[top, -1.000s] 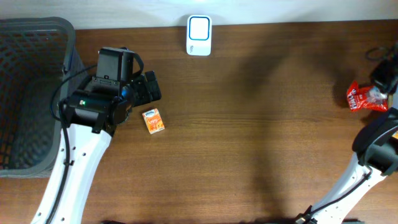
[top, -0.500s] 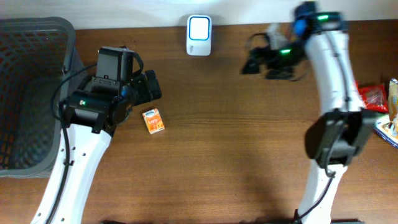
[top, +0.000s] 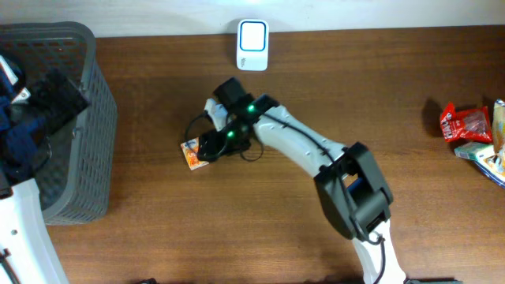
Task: Scan the item barcode
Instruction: 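Grasp the orange Kleenex tissue pack with the right gripper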
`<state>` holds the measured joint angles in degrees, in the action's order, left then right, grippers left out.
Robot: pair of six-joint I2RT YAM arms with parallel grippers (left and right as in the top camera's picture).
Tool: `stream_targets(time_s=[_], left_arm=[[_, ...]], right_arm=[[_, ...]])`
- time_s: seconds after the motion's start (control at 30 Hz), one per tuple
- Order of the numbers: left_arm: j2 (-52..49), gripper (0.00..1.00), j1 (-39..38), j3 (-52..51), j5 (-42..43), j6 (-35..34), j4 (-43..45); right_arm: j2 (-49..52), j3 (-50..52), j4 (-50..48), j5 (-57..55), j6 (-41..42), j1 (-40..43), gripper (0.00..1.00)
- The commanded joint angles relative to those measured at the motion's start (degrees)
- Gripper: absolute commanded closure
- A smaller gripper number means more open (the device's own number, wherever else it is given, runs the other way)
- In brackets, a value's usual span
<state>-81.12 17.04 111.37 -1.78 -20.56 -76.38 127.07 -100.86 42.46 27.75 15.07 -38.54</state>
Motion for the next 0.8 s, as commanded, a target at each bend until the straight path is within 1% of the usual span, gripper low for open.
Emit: stream_targets(time_s=[0.0,0.03,0.1,0.17,0.2,0.27,0.4,0.43,0.53,0.57,0.6,0.63,0.7,0.73,0.77], left_arm=[[0.0,0.01,0.8,0.4,-3.2,0.9,-1.8],[0.0,0.01,1.2,0.4,-3.2,0.7,-2.5],[0.0,0.01,1.3,0.4,-3.2,0.7,-3.8],[0.0,0.01,1.2,0.4,-3.2,0.7,-5.6],[0.0,0.01,1.2,0.4,-3.2,0.7,-5.8],[0.0,0.01,1.2,0.4,-3.2,0.7,-6.5],[0.0,0.01,1.2,0.4,-3.2,0.7,-7.3],[0.0,0.01,1.2,0.4,-3.2,0.7,-7.3],[0.0,0.01,1.2,0.4,-3.2,0.7,-7.3],[0.0,0.01,1.2,0.4,-3.2,0.7,-7.3],[0.0,0.01,1.2,0.4,-3.2,0.7,-7.3],[0.0,0.01,1.2,0.4,-3.2,0.7,-7.3],[0.0,0.01,1.2,0.4,-3.2,0.7,-7.3],[0.0,0.01,1.2,0.4,-3.2,0.7,-7.3],[0.0,0.01,1.2,0.4,-3.2,0.7,-7.3]], right_arm=[[0.0,0.2,-1.5,-20.3,0.2,-6.3,0.29],[0.0,0.2,-3.0,-28.5,0.2,-8.8,0.3],[0.0,-0.1,-5.4,-35.1,-3.1,-12.5,0.34],[0.1,-0.1,-9.0,-44.2,-4.9,-16.3,0.34],[0.1,-0.1,-9.9,-44.3,-5.9,-17.0,0.35],[1.6,-0.1,-11.5,-43.8,-5.3,-17.4,0.36],[6.5,-0.1,-11.9,-43.9,-5.4,-17.7,0.41],[7.1,-0.1,-11.9,-44.2,-5.4,-17.7,0.46],[6.4,-0.1,-10.3,-50.1,-5.2,-17.5,0.77],[5.3,-0.2,-9.3,-50.1,-4.2,-17.0,0.79],[3.4,-1.6,-6.0,-48.9,-1.5,-15.3,0.83],[2.1,-3.5,-2.8,-44.0,-1.0,-13.0,0.86],[-0.9,-7.5,4.3,-21.9,-1.0,-3.6,0.87],[-1.2,-8.2,5.7,-12.5,-1.1,0.3,0.86],[-1.1,-8.2,6.9,1.6,-1.1,5.9,0.86]])
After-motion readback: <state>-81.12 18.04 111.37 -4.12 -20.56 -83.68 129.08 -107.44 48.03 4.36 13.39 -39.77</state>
